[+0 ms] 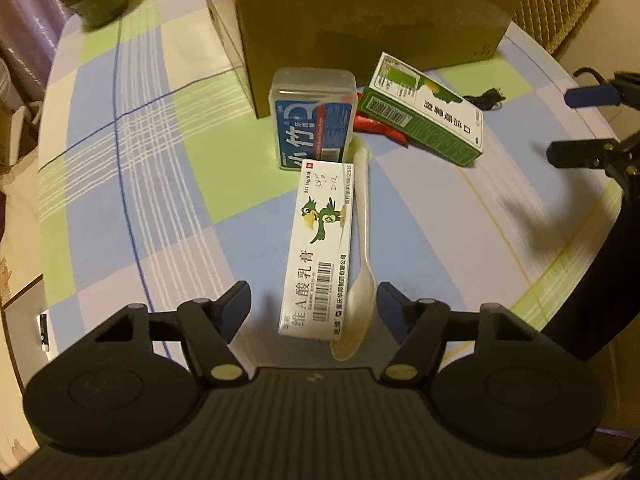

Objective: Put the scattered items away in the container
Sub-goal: 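Close left tool on white parrot box while right tool grasps green spray box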

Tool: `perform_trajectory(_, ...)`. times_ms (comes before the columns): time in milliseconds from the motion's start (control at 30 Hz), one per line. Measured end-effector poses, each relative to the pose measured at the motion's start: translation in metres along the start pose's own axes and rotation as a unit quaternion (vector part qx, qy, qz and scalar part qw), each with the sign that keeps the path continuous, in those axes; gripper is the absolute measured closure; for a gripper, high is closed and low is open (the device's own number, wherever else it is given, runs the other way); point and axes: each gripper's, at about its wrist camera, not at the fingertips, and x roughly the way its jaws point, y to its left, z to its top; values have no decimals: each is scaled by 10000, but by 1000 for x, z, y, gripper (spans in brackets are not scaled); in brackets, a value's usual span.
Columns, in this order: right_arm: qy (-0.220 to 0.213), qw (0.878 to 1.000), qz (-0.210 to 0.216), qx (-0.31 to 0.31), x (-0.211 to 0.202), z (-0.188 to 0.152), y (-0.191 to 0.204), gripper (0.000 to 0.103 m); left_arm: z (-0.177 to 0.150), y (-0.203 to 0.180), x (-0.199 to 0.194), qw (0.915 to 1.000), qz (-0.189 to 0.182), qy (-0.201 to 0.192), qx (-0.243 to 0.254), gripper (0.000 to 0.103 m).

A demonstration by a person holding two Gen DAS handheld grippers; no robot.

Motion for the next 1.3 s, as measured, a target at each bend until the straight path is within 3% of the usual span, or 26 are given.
perform_trajectory(200, 76, 9998, 133, -114, 18, 11, 0, 6, 10, 0, 15, 9997, -73, 199, 101, 45)
perform_trajectory(267, 113, 9995, 196, -217, 25, 16, -1, 22, 12, 0, 20, 9996, -93, 248, 119, 46)
perform_trajectory(467, 199, 9979, 288, -542, 47, 30, -5, 22, 15, 2, 31, 9991, -170, 349, 174, 47)
perform_trajectory(600, 224, 9962, 334, -778, 59, 37, -6, 22, 17, 6, 36, 9987, -227, 420, 171, 58)
perform_trajectory(867, 271, 9951, 418, -856, 72, 41, -10, 22, 26, 7, 44, 9975, -301, 570, 280, 59)
perform_trajectory(1100, 293, 9934, 511, -984, 81, 47, -7, 22, 34, 7, 45, 9966, -267, 684, 383, 69)
perform_trajectory(1300, 344, 9895, 602, -1270, 89, 49, 5, 22, 38, 8, 44, 9959, -265, 716, 483, 70)
